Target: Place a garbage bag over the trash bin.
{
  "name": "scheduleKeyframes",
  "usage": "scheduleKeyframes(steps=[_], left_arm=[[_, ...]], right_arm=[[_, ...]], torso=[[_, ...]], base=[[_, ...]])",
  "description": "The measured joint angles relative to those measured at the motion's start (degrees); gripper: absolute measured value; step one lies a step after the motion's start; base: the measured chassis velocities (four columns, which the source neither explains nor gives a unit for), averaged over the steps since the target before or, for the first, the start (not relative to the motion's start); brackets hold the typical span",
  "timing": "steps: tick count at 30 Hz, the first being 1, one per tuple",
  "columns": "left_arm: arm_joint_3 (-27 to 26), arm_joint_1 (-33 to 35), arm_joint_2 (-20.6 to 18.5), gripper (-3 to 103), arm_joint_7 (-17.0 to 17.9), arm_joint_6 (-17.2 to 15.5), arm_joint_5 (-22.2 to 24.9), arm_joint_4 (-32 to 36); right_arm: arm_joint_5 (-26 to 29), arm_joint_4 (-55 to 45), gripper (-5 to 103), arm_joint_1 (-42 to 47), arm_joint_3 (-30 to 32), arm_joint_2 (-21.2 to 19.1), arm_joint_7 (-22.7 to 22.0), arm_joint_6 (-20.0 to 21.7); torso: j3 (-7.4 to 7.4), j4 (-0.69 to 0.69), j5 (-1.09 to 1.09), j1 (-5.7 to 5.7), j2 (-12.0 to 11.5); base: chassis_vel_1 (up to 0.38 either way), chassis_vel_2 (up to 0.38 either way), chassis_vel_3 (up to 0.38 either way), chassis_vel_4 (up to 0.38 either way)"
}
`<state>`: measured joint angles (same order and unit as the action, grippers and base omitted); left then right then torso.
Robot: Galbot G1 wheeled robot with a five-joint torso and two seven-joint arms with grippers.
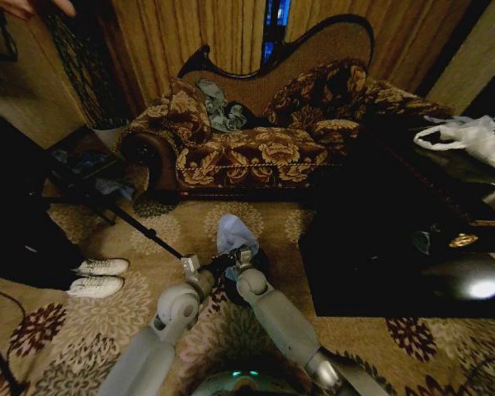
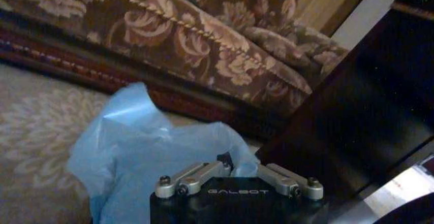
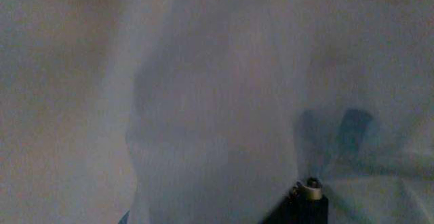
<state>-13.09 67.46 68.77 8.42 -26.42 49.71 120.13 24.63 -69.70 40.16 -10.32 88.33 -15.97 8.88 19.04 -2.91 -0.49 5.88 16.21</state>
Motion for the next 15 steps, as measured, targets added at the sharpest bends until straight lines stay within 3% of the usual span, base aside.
scheduleKeyframes(steps=[5,15], left_arm=[[-0.30,0.02,-0.11,0,-1.63,1.20,-0.44,0.30],[-1.50,0.23,-0.99,0,-2.02,1.85,-0.35,2.99]], right_arm=[[-2.30,-0.22,0,0.04,-0.13,-1.52,0.69,0.57],[-2.39,-7.66,0,0.67,-5.44,-8.57,0.88,7.51]], torso=[[0.00,0.00,0.00,0.00,0.00],[0.00,-0.01,0.01,0.00,0.00]], base=[[0.000,0.000,0.000,0.000],[0.000,0.000,0.000,0.000]])
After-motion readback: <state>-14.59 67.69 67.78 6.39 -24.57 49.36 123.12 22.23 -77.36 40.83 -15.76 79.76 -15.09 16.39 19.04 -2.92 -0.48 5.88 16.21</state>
